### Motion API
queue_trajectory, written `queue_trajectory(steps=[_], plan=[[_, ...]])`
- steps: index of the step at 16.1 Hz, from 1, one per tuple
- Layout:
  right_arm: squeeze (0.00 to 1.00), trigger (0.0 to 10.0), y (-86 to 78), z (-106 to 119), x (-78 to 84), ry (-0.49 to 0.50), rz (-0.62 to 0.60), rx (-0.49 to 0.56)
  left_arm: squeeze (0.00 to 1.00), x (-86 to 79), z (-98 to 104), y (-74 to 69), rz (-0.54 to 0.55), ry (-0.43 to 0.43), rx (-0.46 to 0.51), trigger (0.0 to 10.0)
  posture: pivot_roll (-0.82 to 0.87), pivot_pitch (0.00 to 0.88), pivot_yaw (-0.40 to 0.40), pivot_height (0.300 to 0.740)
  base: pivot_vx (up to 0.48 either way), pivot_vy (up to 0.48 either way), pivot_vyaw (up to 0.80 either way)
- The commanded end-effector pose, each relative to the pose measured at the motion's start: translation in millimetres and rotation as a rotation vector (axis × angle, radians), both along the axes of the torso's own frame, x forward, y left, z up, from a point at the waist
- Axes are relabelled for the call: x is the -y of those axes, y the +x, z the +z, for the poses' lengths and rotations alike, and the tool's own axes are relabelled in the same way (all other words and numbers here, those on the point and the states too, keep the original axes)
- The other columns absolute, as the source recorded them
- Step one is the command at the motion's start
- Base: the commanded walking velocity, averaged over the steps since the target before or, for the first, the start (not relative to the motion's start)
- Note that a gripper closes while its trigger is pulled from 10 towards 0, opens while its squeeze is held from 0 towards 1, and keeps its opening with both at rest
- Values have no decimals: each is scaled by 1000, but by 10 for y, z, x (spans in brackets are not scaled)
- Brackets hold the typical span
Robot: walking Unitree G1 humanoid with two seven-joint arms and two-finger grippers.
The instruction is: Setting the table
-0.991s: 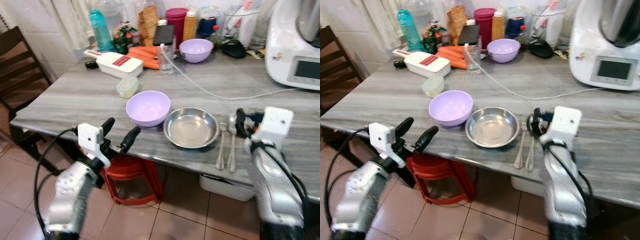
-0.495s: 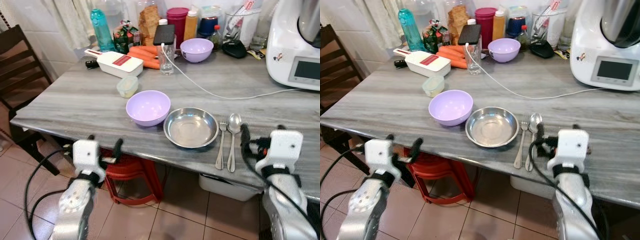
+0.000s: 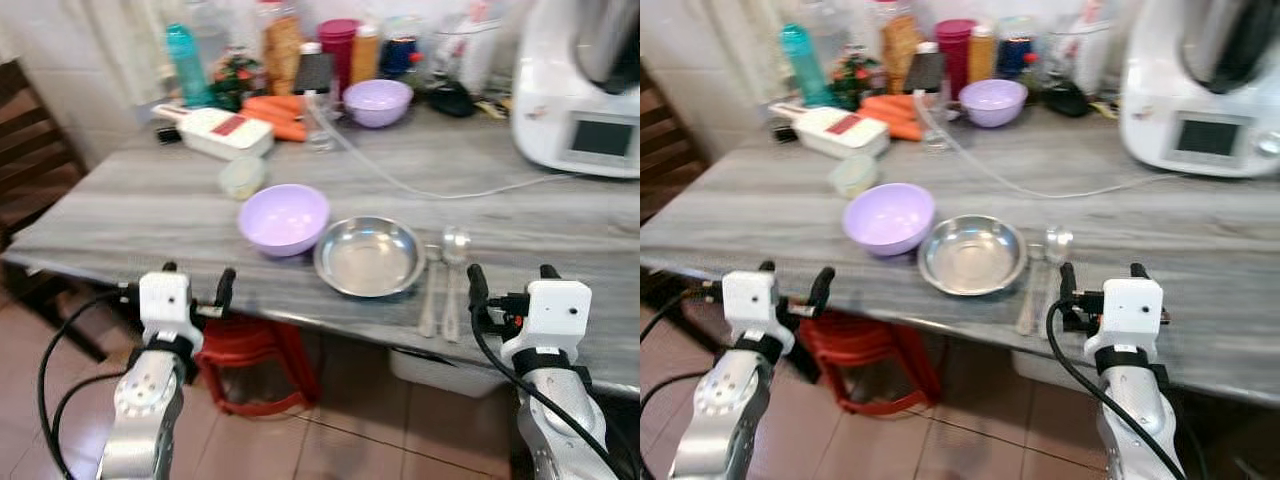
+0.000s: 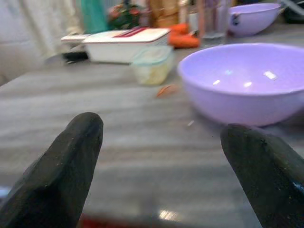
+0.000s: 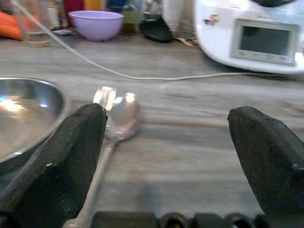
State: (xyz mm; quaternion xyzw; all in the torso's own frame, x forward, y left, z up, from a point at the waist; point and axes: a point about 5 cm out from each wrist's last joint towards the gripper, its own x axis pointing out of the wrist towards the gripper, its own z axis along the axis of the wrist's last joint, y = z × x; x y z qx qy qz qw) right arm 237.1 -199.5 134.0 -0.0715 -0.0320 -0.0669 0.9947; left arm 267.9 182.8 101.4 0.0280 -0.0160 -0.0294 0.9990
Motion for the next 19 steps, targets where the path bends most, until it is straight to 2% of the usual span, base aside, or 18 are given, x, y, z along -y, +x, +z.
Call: queue_trajectory(steps=[1,4,6,7,8,10,13,16,17,19], plan=[[0,10000,4,96,-26,21,-3,36,0,-27,-27,14,12,10,-22,10000,-126,44,107,740,0,0,-463],[0,10000,11,30,0,77,-37,1,0,-41,21,58,33,8,-8,10000,-111,51,107,740,0,0,0],[0,10000,52,34,-101,109,14,-10,0,-31,20,63,28,7,-8,10000,-111,51,107,740,-262,0,0],[0,10000,51,38,-106,107,10,-9,0,-24,18,64,26,8,-9,10000,-111,51,107,740,-274,0,0],[0,10000,46,33,-78,62,-8,-3,0,-4,12,68,22,3,-10,10000,-111,51,107,740,-285,0,0],[0,10000,53,34,-20,83,-8,6,0,30,14,84,19,-2,-10,10000,-124,50,104,740,-294,0,0],[0,10000,59,17,-34,166,34,-10,0,38,14,107,14,-6,-12,10000,-125,45,106,740,-296,0,0],[0,10000,83,-38,-22,159,9,-37,0,42,27,137,13,-5,-6,10000,-125,40,110,740,-299,0,0],[0,10000,104,-53,-18,111,-11,-53,0,52,26,145,10,-7,-5,10000,-126,38,113,740,-300,0,0],[0,10000,129,-53,-15,123,-25,-45,0,67,20,150,3,-10,-7,10000,-126,35,118,740,-300,0,0]])
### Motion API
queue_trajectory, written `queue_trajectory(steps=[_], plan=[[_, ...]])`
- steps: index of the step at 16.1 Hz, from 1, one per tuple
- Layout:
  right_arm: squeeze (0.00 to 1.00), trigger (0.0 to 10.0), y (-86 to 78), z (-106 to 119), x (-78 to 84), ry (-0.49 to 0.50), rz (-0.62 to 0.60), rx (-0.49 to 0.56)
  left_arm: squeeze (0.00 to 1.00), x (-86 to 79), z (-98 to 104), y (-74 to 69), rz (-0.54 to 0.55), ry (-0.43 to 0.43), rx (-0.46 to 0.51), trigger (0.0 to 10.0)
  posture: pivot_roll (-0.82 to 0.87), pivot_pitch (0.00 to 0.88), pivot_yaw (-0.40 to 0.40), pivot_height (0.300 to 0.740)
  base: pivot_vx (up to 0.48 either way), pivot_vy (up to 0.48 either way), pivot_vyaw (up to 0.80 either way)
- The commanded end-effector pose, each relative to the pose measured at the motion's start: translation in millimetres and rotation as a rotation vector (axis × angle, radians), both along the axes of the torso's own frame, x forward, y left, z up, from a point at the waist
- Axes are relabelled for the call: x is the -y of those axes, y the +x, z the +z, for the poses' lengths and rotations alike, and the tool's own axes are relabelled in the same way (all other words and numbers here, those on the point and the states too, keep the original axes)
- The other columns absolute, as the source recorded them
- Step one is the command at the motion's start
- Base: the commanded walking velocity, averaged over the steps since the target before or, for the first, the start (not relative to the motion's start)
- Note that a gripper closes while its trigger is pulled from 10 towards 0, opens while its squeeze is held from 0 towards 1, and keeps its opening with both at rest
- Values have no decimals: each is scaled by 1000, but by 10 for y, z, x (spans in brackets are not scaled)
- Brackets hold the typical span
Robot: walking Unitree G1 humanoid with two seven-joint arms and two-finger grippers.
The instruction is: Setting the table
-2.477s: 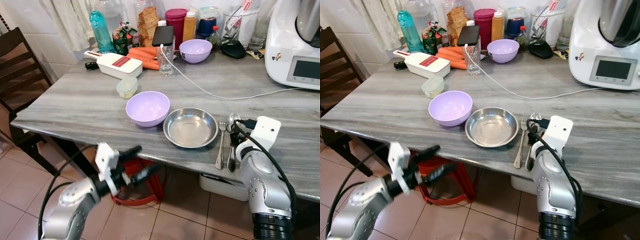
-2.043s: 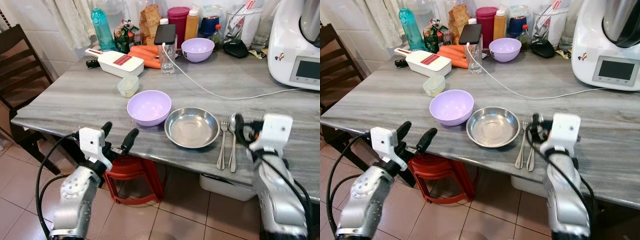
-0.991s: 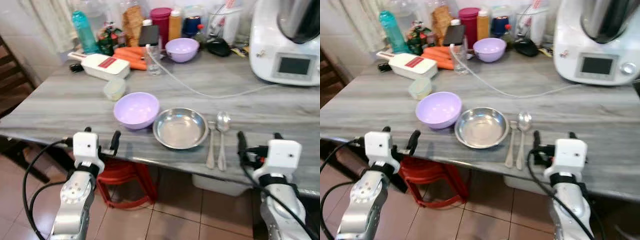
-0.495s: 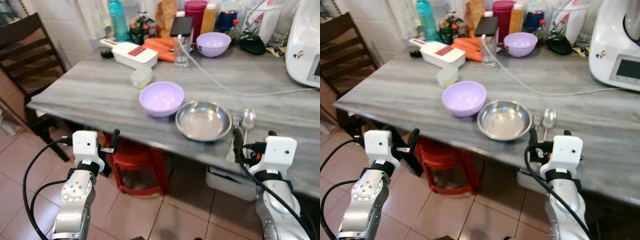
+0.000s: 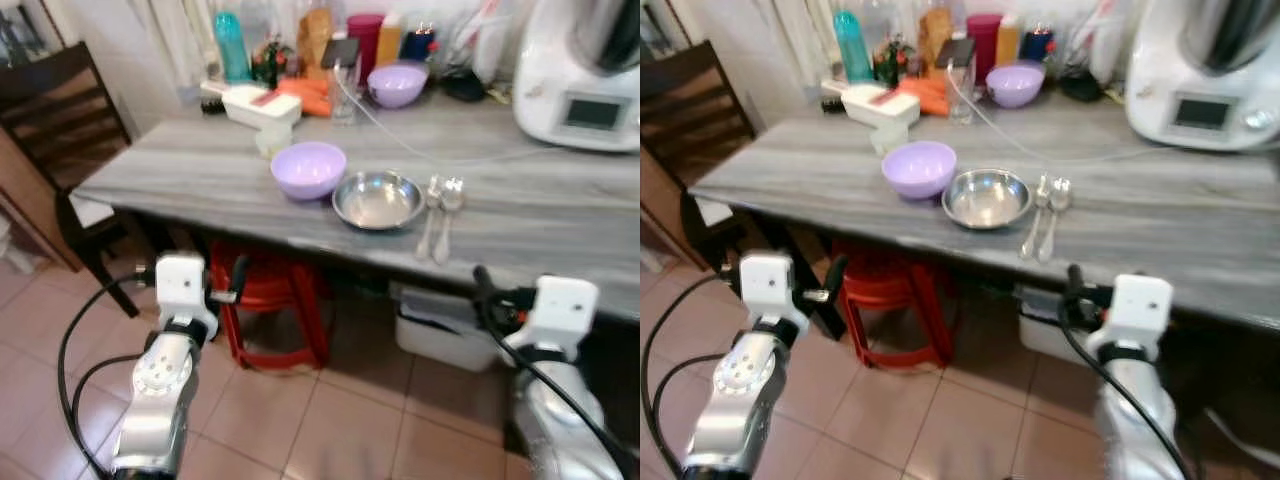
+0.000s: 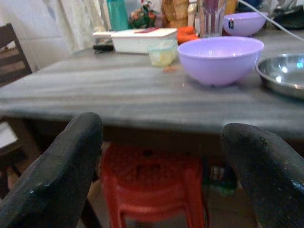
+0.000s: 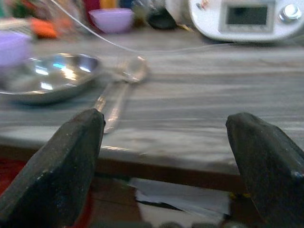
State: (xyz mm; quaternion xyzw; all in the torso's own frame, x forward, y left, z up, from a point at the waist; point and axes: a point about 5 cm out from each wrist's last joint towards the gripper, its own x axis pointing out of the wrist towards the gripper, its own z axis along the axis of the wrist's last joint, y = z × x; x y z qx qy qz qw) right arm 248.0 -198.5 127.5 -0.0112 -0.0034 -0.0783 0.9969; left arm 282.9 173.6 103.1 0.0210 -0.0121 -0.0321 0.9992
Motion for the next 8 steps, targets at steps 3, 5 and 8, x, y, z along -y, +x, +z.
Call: queue_trajectory(steps=[3,5,8], plan=[[0,10000,41,31,-11,-40,-2,21,0,-13,0,7,0,5,-1,10000,-127,39,120,740,-301,0,0],[0,10000,34,23,-16,-39,-2,12,0,-10,-3,4,-3,6,-1,10000,-128,41,117,740,-300,0,0],[0,10000,29,57,-18,-26,10,17,0,11,-36,-15,-4,3,-9,10000,-130,46,105,740,-300,0,0]])
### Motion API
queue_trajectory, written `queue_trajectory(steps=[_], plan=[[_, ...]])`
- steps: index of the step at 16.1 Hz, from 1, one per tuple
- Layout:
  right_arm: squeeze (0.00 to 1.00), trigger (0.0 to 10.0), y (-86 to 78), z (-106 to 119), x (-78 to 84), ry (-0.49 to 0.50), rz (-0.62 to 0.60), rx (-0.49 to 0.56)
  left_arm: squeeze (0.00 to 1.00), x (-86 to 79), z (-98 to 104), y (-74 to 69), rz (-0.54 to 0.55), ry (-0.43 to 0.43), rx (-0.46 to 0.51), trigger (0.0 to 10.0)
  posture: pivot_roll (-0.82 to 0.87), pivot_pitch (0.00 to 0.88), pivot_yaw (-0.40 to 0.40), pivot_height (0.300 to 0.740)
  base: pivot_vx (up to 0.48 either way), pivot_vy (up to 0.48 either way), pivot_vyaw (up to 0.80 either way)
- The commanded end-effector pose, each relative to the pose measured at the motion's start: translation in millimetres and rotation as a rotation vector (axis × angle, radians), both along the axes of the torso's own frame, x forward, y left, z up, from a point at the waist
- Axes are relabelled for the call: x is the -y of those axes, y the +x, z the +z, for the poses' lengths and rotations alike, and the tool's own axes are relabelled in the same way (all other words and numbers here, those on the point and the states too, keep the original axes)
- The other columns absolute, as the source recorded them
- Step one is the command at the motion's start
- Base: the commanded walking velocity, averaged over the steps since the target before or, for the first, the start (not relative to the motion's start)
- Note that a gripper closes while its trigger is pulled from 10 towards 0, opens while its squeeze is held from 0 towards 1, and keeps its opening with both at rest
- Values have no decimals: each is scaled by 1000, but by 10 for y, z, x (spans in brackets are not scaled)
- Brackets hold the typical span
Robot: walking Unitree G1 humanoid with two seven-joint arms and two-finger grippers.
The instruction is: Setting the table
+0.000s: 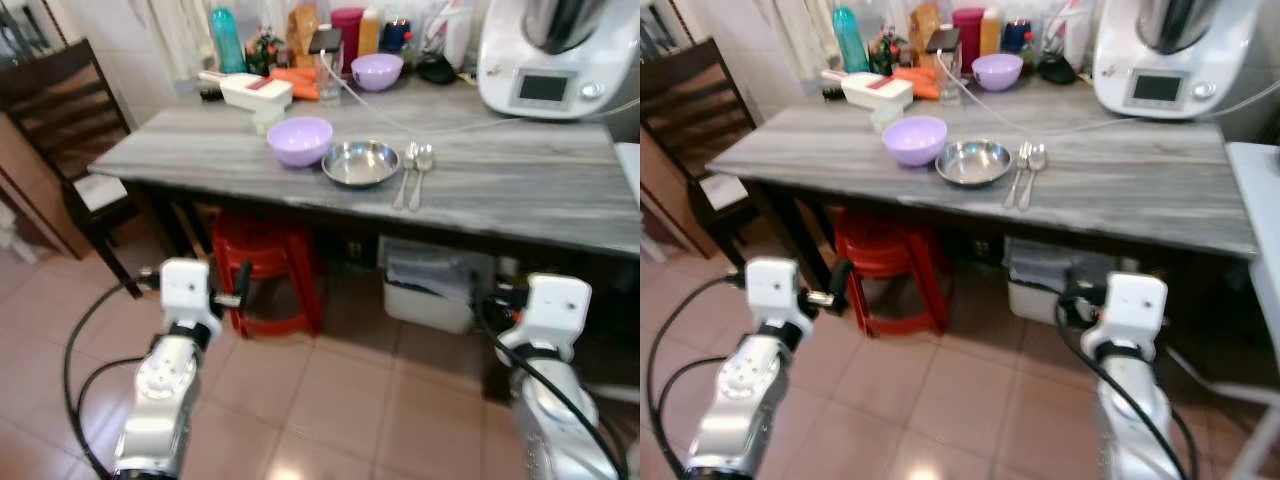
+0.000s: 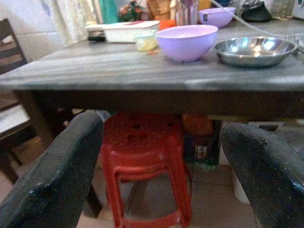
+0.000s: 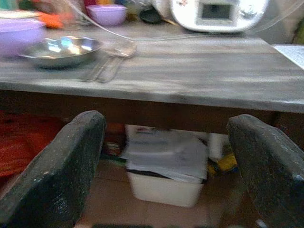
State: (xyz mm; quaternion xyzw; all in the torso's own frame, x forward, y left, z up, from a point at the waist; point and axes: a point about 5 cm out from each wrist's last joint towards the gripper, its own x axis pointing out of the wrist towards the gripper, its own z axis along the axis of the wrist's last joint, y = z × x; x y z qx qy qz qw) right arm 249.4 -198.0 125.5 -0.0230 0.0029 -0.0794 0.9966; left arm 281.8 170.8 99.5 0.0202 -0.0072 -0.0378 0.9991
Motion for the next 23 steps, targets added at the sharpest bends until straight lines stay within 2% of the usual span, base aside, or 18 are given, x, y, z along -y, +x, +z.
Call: queue_trajectory(steps=[1,7,11,14,16,23], plan=[[0,10000,24,87,-13,0,13,37,0,-10,-6,-9,7,3,0,10000,-130,45,103,740,-304,0,0],[0,10000,68,117,-2,3,16,46,0,7,0,-3,-5,0,12,10000,-127,41,97,740,-250,0,0],[0,10000,85,113,-20,4,23,43,0,33,36,-7,-83,-31,35,10000,-130,36,99,740,0,0,0],[0,10000,92,113,-21,1,24,43,0,62,39,-3,-99,-28,35,10000,-130,36,99,740,0,0,-800],[0,10000,106,117,-30,7,25,48,0,64,32,0,-105,-30,32,10000,-130,36,99,740,0,-264,-506],[0,10000,114,128,-47,16,25,54,0,97,47,4,-130,-46,32,10000,-131,47,104,740,0,-317,0]])
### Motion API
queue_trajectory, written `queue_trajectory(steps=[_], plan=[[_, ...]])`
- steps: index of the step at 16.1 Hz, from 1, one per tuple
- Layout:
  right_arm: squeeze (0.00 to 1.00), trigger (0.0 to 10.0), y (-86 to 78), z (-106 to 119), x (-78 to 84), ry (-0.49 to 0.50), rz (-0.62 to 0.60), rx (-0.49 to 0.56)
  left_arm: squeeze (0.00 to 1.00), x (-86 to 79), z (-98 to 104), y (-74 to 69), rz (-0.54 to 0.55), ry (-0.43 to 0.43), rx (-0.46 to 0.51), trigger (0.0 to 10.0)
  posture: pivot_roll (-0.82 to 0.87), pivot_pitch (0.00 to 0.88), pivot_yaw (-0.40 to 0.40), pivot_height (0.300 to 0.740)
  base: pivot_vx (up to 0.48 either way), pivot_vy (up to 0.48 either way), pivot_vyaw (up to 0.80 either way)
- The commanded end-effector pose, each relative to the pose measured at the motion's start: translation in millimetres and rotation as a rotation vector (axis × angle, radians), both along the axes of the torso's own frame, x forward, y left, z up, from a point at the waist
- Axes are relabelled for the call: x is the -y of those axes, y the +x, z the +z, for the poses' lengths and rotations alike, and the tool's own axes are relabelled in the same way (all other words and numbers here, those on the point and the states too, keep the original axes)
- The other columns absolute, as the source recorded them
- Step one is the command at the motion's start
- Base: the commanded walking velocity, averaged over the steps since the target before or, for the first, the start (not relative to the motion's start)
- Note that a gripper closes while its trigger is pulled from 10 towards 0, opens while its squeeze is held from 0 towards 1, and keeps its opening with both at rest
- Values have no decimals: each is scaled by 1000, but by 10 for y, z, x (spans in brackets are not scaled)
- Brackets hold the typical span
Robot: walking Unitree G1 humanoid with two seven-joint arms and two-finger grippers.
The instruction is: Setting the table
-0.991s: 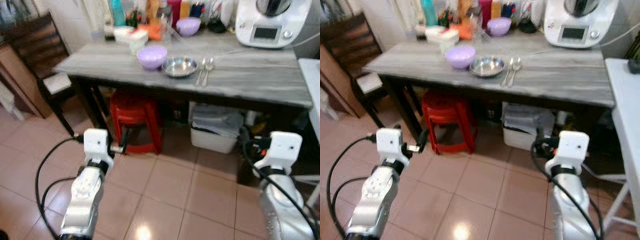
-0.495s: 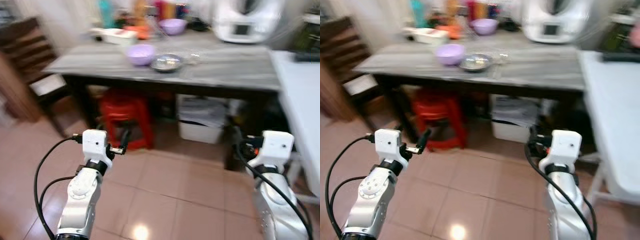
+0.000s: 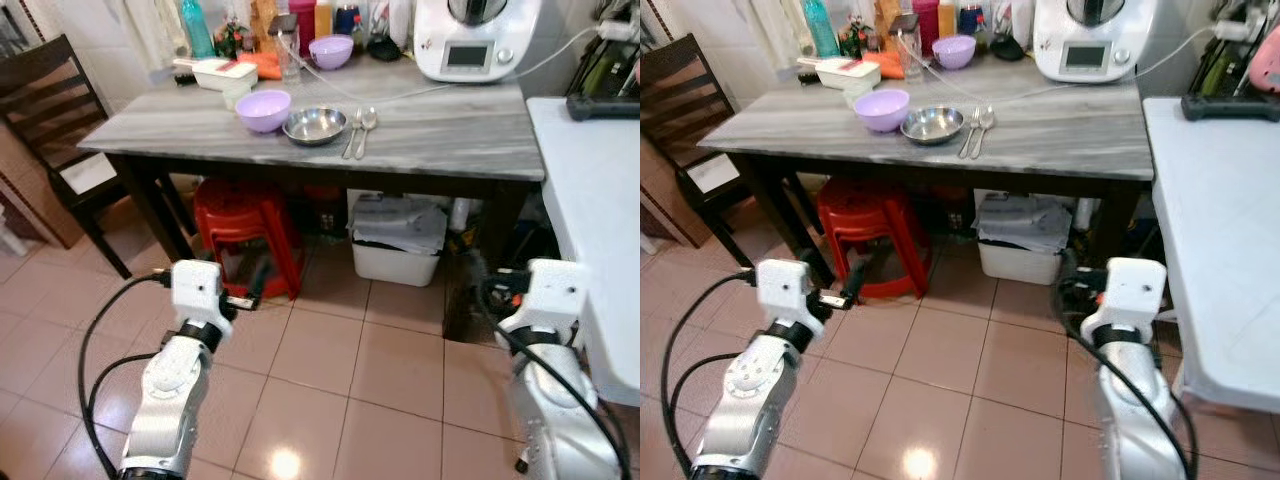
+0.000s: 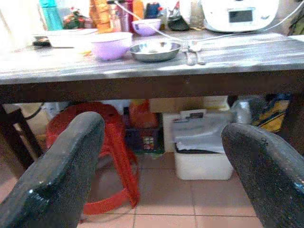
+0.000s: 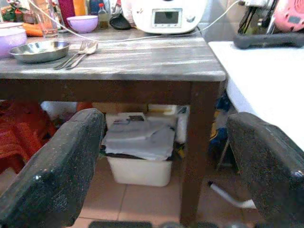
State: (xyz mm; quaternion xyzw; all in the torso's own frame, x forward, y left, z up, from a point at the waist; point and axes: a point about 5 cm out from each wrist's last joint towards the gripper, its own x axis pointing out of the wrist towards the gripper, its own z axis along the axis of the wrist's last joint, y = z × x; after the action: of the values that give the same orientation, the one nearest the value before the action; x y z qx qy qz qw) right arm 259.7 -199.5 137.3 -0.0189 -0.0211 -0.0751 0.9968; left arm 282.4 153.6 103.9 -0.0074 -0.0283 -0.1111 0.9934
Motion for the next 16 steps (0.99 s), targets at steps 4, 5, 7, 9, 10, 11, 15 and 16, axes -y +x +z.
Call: queue_trajectory(steps=[4,5,7,9,10,11,15,16], plan=[[0,10000,17,15,-70,16,13,9,0,-69,15,13,10,6,-4,10000,-131,47,107,740,0,-360,-438],[0,10000,20,18,-72,17,13,11,0,-64,20,15,7,5,-3,10000,-130,48,108,740,0,-356,0],[0,10000,24,20,-74,19,11,14,0,-60,26,19,2,3,-3,10000,-128,48,109,740,0,-356,0],[0,10000,31,21,-82,21,8,16,0,-57,35,27,-1,0,-2,10000,-127,47,111,740,0,-360,0],[0,10000,35,20,-84,21,8,15,0,-54,39,30,-2,0,-1,10000,-127,46,112,740,0,-356,-587],[0,10000,40,21,-84,21,7,17,0,-44,46,36,-5,-1,1,10000,-126,46,113,740,0,-360,-800],[0,10000,48,18,-93,27,3,19,0,-35,55,47,-10,-1,2,10000,-125,44,118,740,0,-359,-800],[0,10000,52,19,-102,28,3,20,0,-41,57,52,-12,-1,2,10000,-124,44,120,740,0,-360,-800]])
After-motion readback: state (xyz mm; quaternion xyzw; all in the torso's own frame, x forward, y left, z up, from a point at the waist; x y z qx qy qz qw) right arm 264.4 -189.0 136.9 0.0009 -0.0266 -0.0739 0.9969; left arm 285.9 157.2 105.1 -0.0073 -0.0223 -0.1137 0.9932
